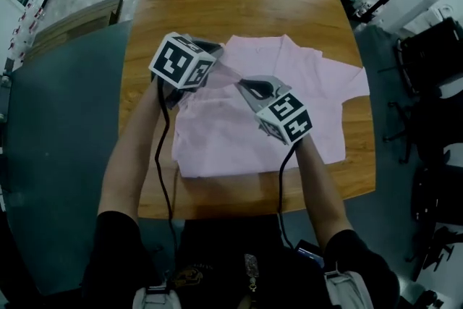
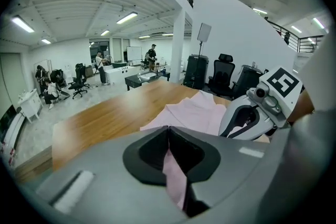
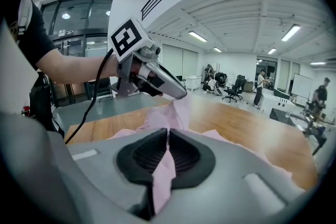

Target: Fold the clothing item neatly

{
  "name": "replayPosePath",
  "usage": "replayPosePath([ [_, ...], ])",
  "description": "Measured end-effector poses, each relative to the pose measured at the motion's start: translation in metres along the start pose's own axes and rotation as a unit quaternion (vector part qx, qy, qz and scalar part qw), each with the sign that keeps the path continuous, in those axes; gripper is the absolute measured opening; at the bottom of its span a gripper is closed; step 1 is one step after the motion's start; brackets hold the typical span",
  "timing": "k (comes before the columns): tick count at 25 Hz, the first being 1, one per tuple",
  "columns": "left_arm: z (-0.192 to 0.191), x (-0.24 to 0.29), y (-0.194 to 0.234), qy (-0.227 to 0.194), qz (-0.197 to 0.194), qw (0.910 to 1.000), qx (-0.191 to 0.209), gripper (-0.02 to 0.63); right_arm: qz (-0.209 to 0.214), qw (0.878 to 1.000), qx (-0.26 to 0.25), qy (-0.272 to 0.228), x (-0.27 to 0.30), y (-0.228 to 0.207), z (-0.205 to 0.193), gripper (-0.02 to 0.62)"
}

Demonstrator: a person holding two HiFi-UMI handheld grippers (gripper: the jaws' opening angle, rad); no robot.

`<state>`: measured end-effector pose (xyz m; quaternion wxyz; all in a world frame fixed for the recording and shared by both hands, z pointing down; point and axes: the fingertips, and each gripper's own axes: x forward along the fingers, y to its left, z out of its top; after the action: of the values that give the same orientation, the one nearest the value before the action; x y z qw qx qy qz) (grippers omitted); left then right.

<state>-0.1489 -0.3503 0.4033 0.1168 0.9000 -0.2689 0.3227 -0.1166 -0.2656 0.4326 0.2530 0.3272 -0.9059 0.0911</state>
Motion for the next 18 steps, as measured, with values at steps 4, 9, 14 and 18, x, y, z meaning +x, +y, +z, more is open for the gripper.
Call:
replayPosePath([
  [4,0.003,0.044,-0.024,0.031,-0.016,0.9993,0.014,0.012,-0.008,1.000,0.021,0.009,-0.017,-0.022,-0.026,0.018],
  [9,-0.032,0.112,-0.040,0.096,-0.025,0.9945,0.031,0.014,-0.007,0.997,0.054,0.061,-0.008,-0.038,-0.085,0.017],
  [14,-0.076,0.152,-0.046,0.136,-0.033,0.9899,0.020,0.017,0.012,0.992,0.072,0.104,0.009,-0.042,-0.129,0.017],
  [18,-0.088,0.154,-0.043,0.131,-0.026,0.9910,0.009,0.071,0.025,0.990,0.072,0.121,0.017,-0.041,-0.144,0.017],
])
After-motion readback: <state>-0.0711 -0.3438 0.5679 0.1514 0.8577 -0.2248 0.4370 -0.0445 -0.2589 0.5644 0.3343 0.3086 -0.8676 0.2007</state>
